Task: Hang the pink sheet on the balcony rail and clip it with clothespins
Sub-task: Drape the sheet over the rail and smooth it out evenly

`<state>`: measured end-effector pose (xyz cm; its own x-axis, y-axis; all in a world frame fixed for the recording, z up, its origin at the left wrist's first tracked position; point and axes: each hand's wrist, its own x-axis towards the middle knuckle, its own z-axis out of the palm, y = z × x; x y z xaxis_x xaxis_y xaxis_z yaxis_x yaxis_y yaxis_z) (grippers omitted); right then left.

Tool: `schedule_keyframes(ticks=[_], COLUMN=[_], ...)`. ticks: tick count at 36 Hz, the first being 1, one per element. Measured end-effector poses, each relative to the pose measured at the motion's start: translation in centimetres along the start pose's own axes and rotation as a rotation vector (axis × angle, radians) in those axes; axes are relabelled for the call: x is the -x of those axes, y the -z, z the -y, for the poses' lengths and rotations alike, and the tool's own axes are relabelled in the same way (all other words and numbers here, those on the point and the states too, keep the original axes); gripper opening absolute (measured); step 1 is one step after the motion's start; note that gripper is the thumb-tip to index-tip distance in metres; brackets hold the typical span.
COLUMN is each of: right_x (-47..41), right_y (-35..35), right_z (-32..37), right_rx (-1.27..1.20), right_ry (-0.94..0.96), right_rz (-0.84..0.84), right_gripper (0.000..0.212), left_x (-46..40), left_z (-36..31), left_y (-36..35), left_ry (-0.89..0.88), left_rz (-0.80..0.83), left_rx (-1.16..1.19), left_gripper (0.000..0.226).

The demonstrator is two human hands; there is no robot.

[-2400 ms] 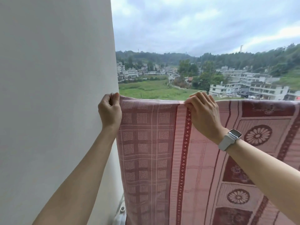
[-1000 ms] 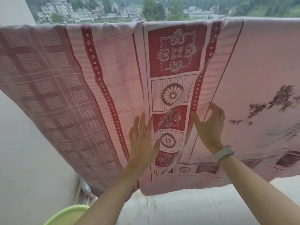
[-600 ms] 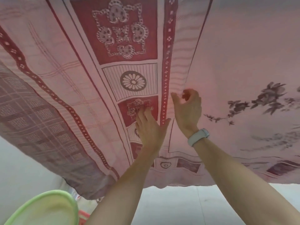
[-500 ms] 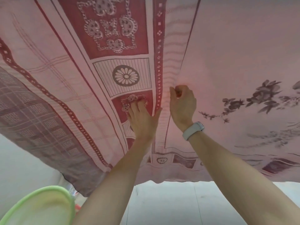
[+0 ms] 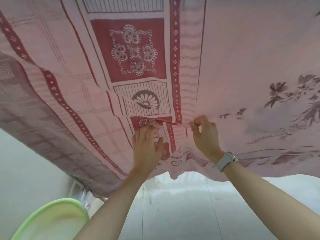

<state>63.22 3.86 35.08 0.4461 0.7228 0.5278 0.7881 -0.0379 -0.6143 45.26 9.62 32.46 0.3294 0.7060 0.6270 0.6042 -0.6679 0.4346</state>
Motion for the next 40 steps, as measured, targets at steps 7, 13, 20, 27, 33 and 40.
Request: schedule_keyframes(ticks=[7,13,20,27,33,40], right_x=[-3.3,-8.3,-13.7,-14.9,-13.6,-11.8], right_y=[3.7,6.0,6.9,5.6,-0.1,-6.4], right_z=[4.7,11.1,16.7,19.7,25.7,33.7], right_rx=[0.029,0.119,0.383,0.443,0.403,0.341], right_ry=[0.242,0.542,0.689,0.532,0.628,0.756], right_rz=[-0.182,-0.409,-0.340,-0.308,-0.202,-0.134], right_gripper=[0.025,0.042,0.046,0.044,0.050,0.046], left_x=[-6.6,-13.5,-20.4,-20.3,-18.0,-17.1], left_z=[-1.2,-2.5,-1.4,5.7,10.8,17.4], left_y=[6.4,11.2,16.9,24.1,28.8,33.9], left_ry=[-0.264,-0.355,-0.312,-0.160,-0.016,0.344], left_rz=[-0.250,-0.397,-0.281,-0.203,-0.257,-0.448], left_rx=[-0.039,-0.202,-0.436,-0.542,-0.502,-0.103], left_gripper=[0.028,0.041,0.047,0.047,0.042,0.056])
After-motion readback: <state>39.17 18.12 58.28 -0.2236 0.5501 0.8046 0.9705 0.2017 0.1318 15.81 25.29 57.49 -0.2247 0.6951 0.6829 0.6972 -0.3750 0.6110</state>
